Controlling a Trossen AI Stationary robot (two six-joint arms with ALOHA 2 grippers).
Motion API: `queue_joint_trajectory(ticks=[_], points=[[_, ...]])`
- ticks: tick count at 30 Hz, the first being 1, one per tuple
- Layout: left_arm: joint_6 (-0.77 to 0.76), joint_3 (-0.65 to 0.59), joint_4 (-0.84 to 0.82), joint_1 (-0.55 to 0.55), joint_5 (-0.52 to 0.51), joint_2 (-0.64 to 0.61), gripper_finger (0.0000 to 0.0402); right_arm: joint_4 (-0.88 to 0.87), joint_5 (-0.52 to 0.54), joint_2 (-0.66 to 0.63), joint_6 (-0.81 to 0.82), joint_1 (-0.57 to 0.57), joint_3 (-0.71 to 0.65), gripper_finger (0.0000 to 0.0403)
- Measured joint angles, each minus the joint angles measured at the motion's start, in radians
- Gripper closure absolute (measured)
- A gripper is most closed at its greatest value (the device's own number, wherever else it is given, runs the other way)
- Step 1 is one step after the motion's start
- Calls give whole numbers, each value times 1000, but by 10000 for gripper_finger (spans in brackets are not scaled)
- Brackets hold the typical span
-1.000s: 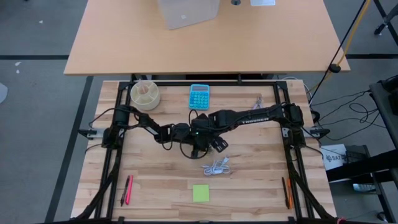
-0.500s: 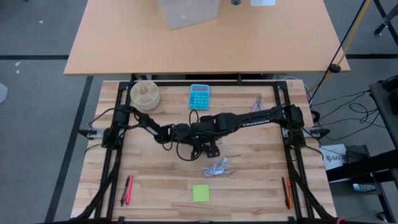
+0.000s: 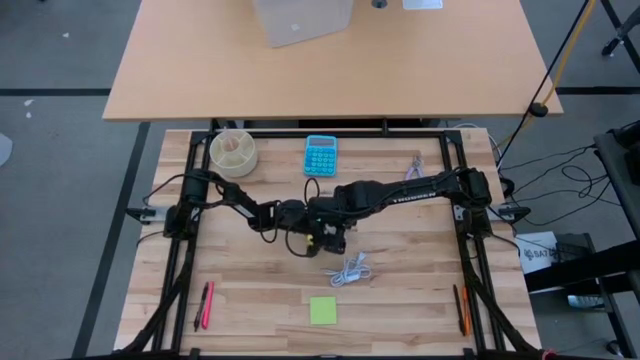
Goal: Screw lightbulb
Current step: Remove the lightbulb from the lamp
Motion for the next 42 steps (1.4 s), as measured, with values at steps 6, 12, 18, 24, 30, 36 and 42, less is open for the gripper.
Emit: queue_joint_trajectory(ticks=[6,12,18,24,30,36,42], points=[[0,0,0,0,-2,0,204,-34,-8,0,233,-4,0,43],[1,0,0,0,-3,0,204,-63,-5,0,435,-5,0,44],[1,0,0,1,-3,0,204,-10,-5,0,511,-16,0,44],[1,0,0,1,-3,0,204,-7,-11,-1,511,-30,0,52],[1,-1,0,1,-3,0,204,-20,-11,-1,446,-37,0,92],[1,-1,0,1,-5,0,204,-20,-14,-1,333,-45,-1,133],[1,-1,0,2,-12,0,204,-18,-18,-2,136,-59,-1,129]])
